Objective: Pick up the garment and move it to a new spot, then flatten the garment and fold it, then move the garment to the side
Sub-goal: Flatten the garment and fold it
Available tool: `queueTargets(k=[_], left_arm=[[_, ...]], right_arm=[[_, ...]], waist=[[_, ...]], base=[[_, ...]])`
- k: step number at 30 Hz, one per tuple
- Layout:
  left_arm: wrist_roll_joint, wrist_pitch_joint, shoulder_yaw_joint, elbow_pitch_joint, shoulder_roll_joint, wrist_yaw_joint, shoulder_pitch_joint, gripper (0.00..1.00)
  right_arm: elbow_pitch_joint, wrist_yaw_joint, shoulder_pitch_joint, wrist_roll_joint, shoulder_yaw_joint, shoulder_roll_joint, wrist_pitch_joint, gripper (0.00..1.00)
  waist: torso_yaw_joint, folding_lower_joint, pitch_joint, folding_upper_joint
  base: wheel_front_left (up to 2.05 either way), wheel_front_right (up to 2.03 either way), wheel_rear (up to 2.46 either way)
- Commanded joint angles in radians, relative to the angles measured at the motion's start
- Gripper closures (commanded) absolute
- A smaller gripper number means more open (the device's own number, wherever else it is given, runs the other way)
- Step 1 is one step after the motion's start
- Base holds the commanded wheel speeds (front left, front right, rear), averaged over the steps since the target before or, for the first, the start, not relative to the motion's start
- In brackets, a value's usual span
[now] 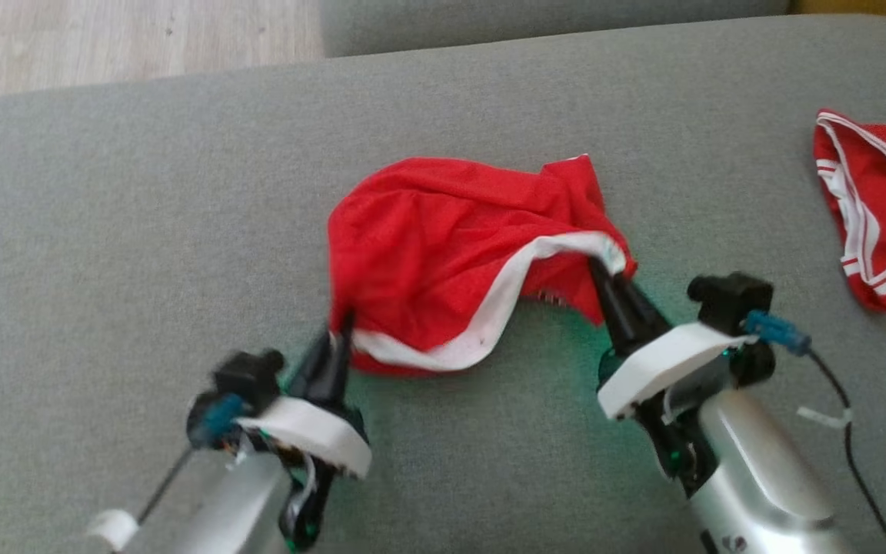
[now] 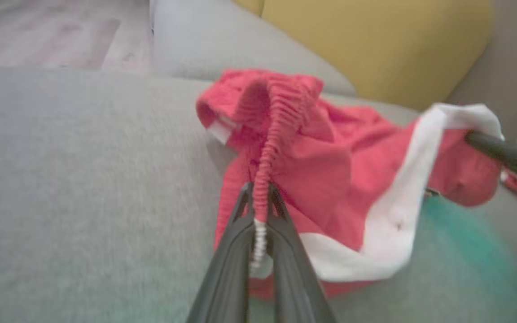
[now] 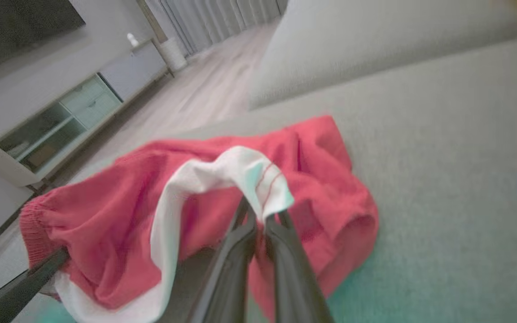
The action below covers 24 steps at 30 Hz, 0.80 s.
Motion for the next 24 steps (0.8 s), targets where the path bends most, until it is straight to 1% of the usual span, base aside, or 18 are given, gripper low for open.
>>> queueTargets(k=[1,4,6,10,12,13,15,16,17,20,23,24], left_arm=[[-0.038,-0.018,0.073,-0.088,0.008,-0.007,-0.001,1.00],[-0.127,-0.019,0.130,-0.237,0.007,-0.029,0.043,1.00],[-0.196,0.010,0.151,-0.358,0.016,-0.040,0.072,1.00],[-0.343,0.144,0.188,-0.622,0.043,-0.041,0.098,1.00],[-0.432,0.231,0.210,-0.727,0.049,-0.027,0.080,1.00],[-0.477,0.269,0.227,-0.761,0.049,-0.013,0.060,1.00],[-0.523,0.343,0.254,-0.789,0.069,0.020,-0.004,1.00],[-0.523,0.343,0.254,-0.789,0.069,0.020,-0.004,1.00],[-0.539,0.371,0.267,-0.783,0.075,0.035,-0.044,1.00],[-0.605,0.425,0.329,-0.710,0.066,0.088,-0.188,1.00],[-0.589,0.431,0.375,-0.595,0.089,0.122,-0.359,1.00],[-0.564,0.426,0.379,-0.558,0.105,0.122,-0.419,1.00]], right_arm=[[-0.098,0.007,-0.011,-0.033,0.004,-0.001,-0.017,1.00],[-0.251,0.007,0.024,-0.082,-0.017,-0.034,0.001,1.00],[-0.366,0.007,0.048,-0.111,-0.039,-0.064,0.034,1.00],[-0.589,0.007,0.075,-0.166,-0.104,-0.124,0.144,1.00],[-0.672,0.007,0.050,-0.174,-0.118,-0.156,0.212,1.00],[-0.696,0.007,0.022,-0.175,-0.116,-0.177,0.243,1.00],[-0.697,0.007,-0.067,-0.159,-0.109,-0.214,0.282,1.00],[-0.697,0.007,-0.067,-0.159,-0.109,-0.214,0.282,1.00],[-0.674,0.007,-0.118,-0.143,-0.107,-0.225,0.293,1.00],[-0.557,0.007,-0.314,-0.087,-0.070,-0.256,0.309,1.00],[-0.413,0.007,-0.536,-0.062,-0.003,-0.271,0.278,1.00],[-0.364,0.007,-0.607,-0.057,0.016,-0.271,0.254,1.00]], waist=[[-0.007,-0.0001,-0.009,0.0000],[-0.016,-0.0001,-0.016,0.0000],[-0.020,-0.0001,-0.016,0.0000],[-0.021,-0.0001,0.008,0.0000],[-0.022,-0.0001,0.036,0.0000],[-0.023,-0.0001,0.053,0.0000],[-0.032,-0.0001,0.096,0.0000],[-0.032,-0.0001,0.096,0.0000],[-0.035,-0.0001,0.118,0.0000],[-0.047,-0.0001,0.193,0.0000],[-0.065,-0.0001,0.254,0.0000],[-0.072,-0.0001,0.269,0.0000]], base=[[0.00,0.00,0.00],[0.00,0.00,0.00],[0.00,0.00,0.00],[0.00,0.00,0.00],[0.00,0.00,0.00],[0.00,0.00,0.00],[0.00,0.00,0.00],[0.00,0.00,0.00],[0.00,0.00,0.00],[0.00,0.00,0.00],[0.00,0.00,0.00],[0.00,0.00,0.00]])
